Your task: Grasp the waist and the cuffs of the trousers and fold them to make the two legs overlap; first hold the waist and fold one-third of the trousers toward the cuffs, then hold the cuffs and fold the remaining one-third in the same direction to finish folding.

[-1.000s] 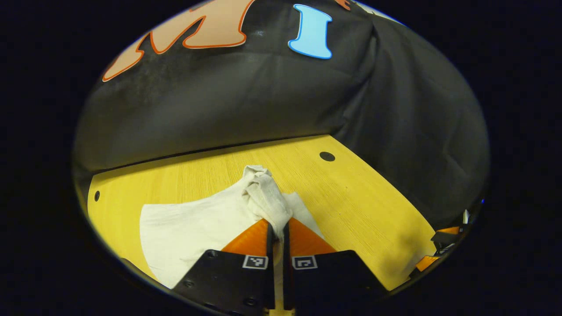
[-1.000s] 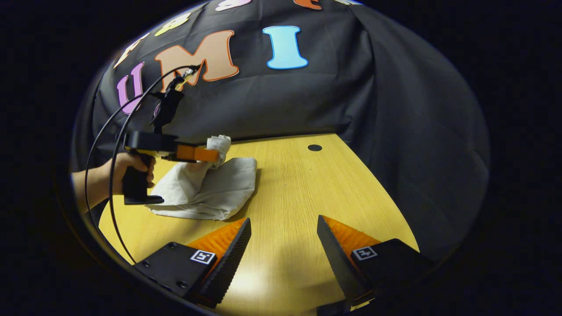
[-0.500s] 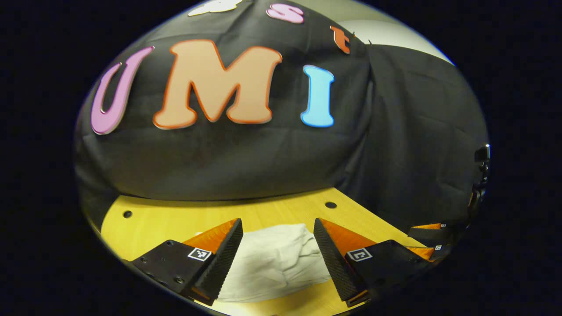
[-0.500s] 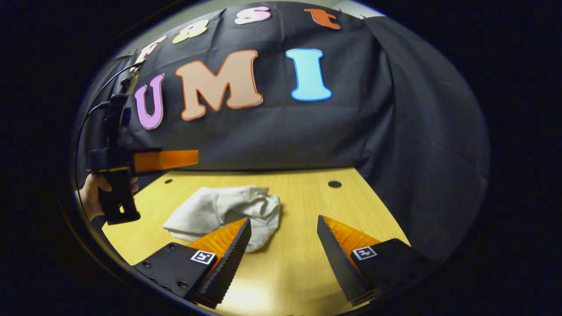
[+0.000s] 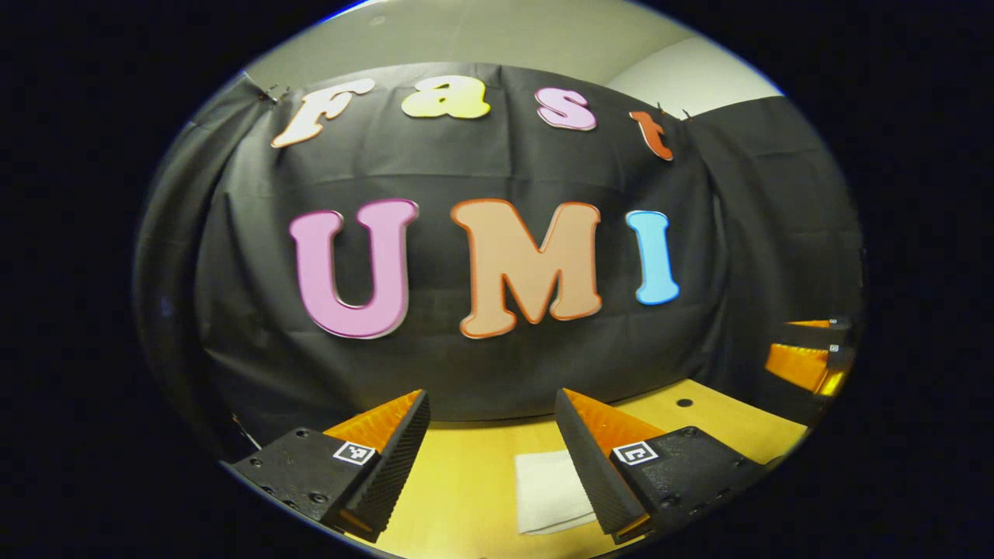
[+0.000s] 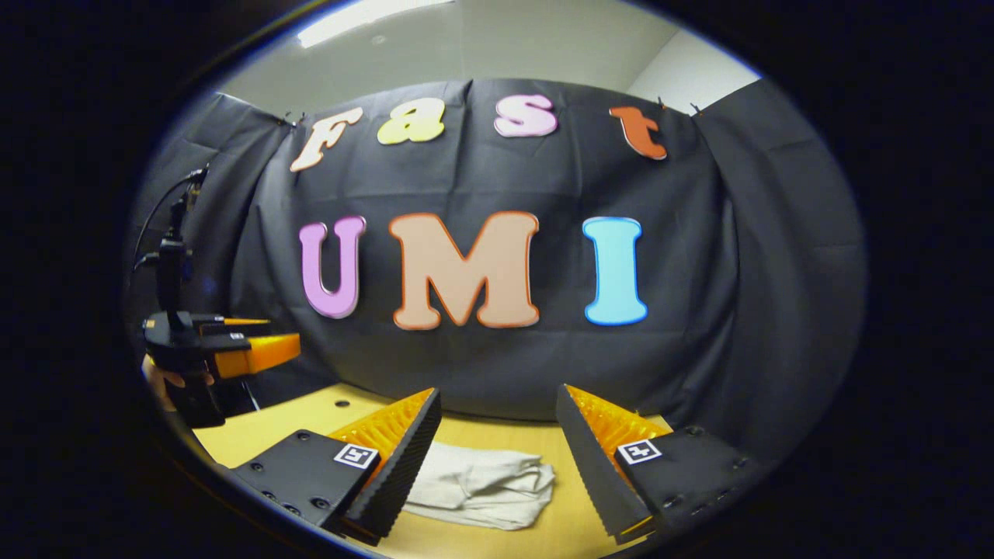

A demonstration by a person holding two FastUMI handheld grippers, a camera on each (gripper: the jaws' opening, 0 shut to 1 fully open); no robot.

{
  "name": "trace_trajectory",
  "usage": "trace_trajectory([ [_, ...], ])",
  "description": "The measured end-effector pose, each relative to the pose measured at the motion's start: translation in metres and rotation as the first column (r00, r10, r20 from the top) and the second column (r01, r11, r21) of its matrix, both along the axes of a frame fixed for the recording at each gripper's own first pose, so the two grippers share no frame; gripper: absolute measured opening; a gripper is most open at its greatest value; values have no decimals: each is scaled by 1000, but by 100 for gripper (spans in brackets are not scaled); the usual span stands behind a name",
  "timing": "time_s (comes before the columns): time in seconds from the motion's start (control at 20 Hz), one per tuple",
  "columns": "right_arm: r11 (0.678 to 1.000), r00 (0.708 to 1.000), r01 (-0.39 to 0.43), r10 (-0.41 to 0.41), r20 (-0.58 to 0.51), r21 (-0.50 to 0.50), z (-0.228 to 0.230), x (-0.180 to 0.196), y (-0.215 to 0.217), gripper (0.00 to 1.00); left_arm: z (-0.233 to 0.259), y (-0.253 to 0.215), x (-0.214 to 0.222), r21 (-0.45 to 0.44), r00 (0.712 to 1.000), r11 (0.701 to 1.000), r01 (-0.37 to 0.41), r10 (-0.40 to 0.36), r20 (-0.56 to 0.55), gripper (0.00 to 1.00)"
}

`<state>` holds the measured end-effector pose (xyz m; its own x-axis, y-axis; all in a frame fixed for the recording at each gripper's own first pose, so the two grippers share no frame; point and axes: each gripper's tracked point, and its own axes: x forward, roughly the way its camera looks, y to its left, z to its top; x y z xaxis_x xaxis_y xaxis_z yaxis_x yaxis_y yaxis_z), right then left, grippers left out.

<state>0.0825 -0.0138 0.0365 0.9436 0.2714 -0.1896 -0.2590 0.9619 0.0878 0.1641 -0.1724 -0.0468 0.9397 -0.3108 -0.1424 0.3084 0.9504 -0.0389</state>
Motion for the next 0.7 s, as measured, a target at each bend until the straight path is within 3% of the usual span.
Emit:
trace_trajectory([
  [0.15,1000,1000,15,-15,15,-2,4,-4,17,97,6,46,-7,-18,992,992,-125,126,28,93],
  [0.25,1000,1000,15,-15,20,16,7,-8,30,97,5,65,-11,-30,985,985,-170,171,30,94],
  [0.4,999,999,20,-21,34,50,15,-13,41,97,1,84,-24,-19,980,981,-195,196,31,94],
  [0.7,997,995,74,-75,69,14,23,-19,36,97,-2,90,-31,0,982,983,-186,186,22,95],
])
